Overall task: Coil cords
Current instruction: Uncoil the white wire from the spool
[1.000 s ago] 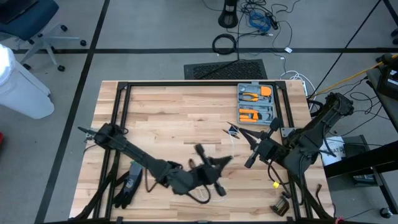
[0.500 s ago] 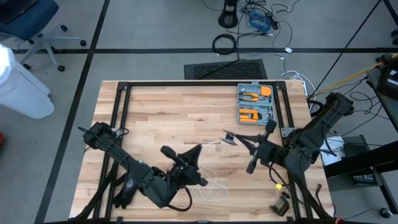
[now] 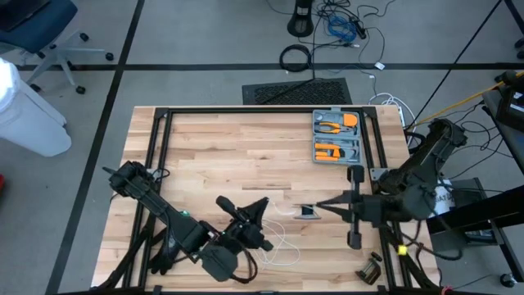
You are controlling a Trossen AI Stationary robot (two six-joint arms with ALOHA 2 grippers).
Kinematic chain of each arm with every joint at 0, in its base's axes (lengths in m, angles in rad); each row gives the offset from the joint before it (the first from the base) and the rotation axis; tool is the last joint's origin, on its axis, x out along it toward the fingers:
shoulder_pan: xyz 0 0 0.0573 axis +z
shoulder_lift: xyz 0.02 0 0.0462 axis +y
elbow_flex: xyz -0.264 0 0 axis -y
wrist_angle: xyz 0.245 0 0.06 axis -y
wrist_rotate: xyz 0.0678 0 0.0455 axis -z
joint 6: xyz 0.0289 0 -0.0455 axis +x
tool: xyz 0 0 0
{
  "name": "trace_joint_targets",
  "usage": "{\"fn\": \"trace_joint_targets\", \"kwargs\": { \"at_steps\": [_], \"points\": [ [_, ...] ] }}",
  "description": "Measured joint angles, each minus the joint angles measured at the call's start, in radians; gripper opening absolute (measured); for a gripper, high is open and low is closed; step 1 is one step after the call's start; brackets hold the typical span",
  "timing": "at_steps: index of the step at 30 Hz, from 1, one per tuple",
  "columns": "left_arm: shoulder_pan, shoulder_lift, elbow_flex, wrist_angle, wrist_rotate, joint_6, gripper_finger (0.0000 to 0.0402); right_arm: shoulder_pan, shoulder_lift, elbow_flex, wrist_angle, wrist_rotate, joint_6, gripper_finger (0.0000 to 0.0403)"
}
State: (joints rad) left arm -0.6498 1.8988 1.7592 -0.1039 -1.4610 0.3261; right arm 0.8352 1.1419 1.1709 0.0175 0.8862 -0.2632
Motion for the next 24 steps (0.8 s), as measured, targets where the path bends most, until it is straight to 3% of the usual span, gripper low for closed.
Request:
{"fn": "trace_joint_targets", "kwargs": {
  "at_steps": [5,9,16,24],
  "points": [
    [0.017,0.0,0.0,-0.164,0.204,-0.259,0.0002,0.034,-0.003,0.0,0.127,0.004,-0.09,0.0],
    [0.052,0.0,-0.001,-0.22,0.344,-0.381,0.0002,0.028,0.009,0.0,0.194,0.039,-0.155,0.0],
    [0.124,0.0,-0.001,-0.213,0.505,-0.452,0.0002,-0.038,0.055,0.0,0.212,0.189,-0.176,0.0],
    [0.155,0.0,-0.001,-0.097,0.645,-0.387,0.0002,-0.126,0.139,0.0,0.192,0.352,-0.242,0.0]
  ]
}}
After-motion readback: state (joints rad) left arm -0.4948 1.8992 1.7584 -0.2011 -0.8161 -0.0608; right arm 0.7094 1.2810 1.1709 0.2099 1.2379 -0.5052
